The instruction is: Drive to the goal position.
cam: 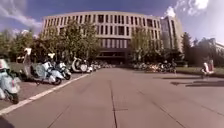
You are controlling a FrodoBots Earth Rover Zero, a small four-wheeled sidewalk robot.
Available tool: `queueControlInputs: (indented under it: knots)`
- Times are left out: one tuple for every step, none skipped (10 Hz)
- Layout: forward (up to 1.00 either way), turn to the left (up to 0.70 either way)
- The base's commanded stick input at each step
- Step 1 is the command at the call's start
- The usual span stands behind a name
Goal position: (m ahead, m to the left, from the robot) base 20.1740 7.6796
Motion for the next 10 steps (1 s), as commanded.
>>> queueControlInputs:
  knots:
    - [0.7, 0.0]
    - [0.7, 0.0]
    - [0.7, 0.0]
    - [0.7, 0.0]
    - [0.7, 0.0]
    - [0.7, 0.0]
    - [0.7, 0.0]
    - [0.7, 0.0]
    - [0.7, 0.0]
    - [0.7, 0.0]
